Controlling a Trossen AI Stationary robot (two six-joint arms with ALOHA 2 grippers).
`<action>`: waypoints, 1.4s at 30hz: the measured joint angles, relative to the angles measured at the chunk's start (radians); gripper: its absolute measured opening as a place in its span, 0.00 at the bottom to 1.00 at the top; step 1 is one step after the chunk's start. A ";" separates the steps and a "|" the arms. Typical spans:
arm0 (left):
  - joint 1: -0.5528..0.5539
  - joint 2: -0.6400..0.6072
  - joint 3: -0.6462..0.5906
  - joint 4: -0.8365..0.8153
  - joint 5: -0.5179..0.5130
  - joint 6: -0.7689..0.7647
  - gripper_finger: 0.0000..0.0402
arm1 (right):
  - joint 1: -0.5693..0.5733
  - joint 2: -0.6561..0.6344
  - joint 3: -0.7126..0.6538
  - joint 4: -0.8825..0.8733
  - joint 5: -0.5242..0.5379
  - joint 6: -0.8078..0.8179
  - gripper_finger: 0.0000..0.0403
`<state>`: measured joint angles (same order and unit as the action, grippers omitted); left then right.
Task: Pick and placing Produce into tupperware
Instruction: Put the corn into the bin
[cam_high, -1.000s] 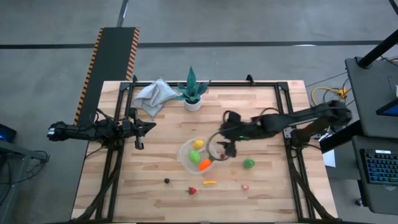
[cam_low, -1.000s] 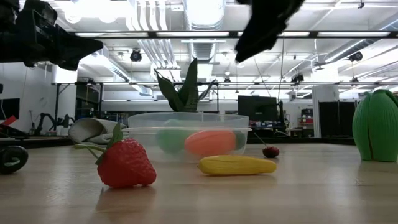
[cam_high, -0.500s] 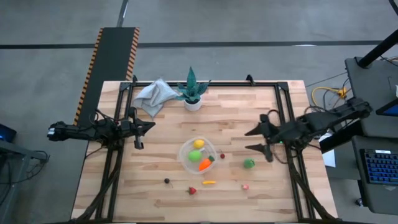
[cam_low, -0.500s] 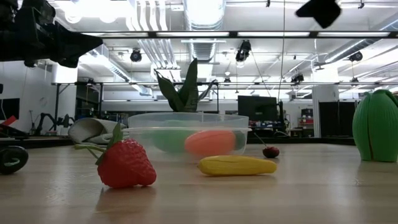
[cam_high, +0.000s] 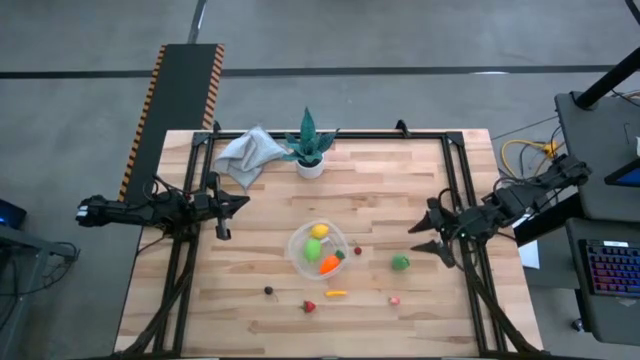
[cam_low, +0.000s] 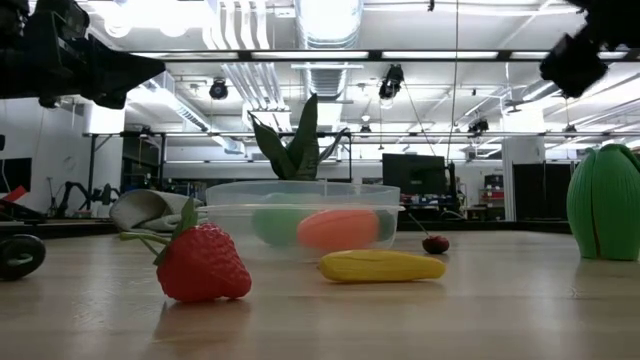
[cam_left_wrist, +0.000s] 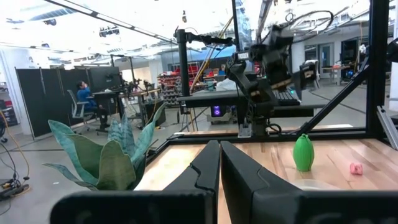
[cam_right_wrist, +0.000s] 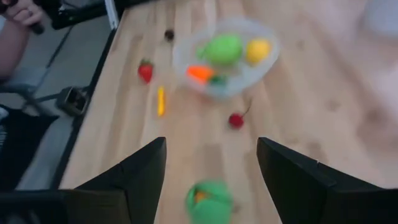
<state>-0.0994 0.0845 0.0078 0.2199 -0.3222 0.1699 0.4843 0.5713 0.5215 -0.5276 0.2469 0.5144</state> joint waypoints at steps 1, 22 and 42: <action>0.000 0.000 0.000 0.000 0.000 0.000 0.00 | 0.000 -0.002 -0.013 0.002 -0.019 0.031 0.60; 0.000 0.002 0.000 0.000 -0.029 0.003 0.00 | 0.083 0.303 -0.052 0.138 -0.014 -0.071 0.91; 0.000 0.002 0.000 0.006 -0.032 0.003 0.00 | 0.093 0.551 -0.052 0.208 -0.011 -0.050 0.91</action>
<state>-0.0994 0.0864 0.0078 0.2256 -0.3538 0.1726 0.5777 1.1221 0.4690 -0.3194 0.2363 0.4641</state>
